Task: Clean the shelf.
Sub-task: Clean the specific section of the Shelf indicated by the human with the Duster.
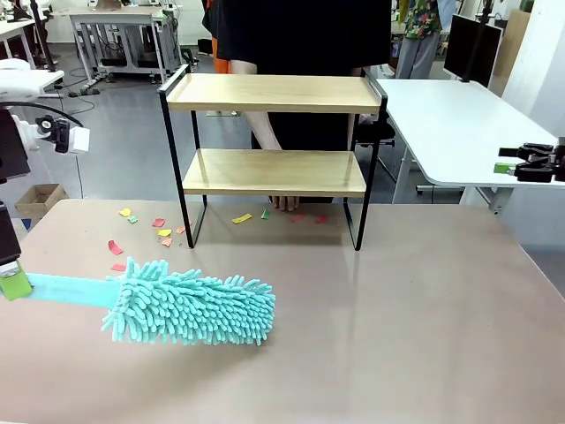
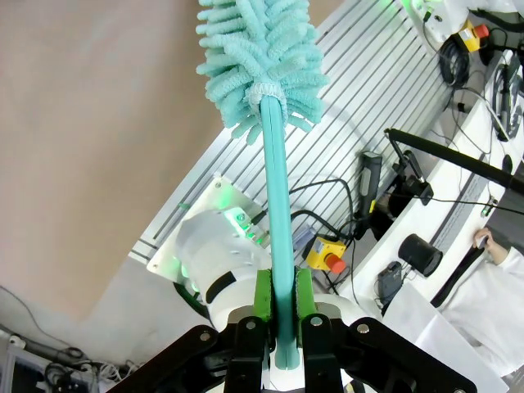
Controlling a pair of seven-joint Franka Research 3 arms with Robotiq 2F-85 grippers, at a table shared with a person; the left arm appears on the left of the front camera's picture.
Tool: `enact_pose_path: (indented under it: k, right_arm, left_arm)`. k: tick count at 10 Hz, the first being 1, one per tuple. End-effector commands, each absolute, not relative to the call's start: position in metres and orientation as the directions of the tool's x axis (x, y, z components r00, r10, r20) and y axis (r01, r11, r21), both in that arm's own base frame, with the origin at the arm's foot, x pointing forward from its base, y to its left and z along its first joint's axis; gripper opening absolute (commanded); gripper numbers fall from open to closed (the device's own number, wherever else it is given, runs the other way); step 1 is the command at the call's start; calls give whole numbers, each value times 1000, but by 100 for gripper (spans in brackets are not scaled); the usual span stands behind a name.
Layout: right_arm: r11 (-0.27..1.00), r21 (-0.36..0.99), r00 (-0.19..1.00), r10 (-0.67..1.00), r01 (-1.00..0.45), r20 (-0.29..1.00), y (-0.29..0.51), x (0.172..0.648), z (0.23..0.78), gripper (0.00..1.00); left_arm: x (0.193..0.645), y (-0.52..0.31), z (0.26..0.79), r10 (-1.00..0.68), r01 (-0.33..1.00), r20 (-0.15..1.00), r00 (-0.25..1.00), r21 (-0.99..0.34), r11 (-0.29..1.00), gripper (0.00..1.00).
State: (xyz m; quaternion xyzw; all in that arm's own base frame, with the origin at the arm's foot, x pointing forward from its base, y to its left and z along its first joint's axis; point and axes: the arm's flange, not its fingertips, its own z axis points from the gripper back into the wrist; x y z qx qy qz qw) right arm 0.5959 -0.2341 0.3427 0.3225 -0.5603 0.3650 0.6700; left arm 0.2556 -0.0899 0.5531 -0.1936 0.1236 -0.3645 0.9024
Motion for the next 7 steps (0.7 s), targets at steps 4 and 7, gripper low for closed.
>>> enact_pose_path:
  k: [4, 7]
  right_arm:
    - [523, 19, 101, 130, -852, 986, -232, 596, 346, 100]
    - [523, 19, 101, 130, -852, 986, -232, 596, 346, 100]
  left_arm:
    - [254, -90, 555, -706, 609, -79, 704, -446, 656, 14]
    - [263, -124, 559, -656, 588, 12, 755, -457, 668, 14]
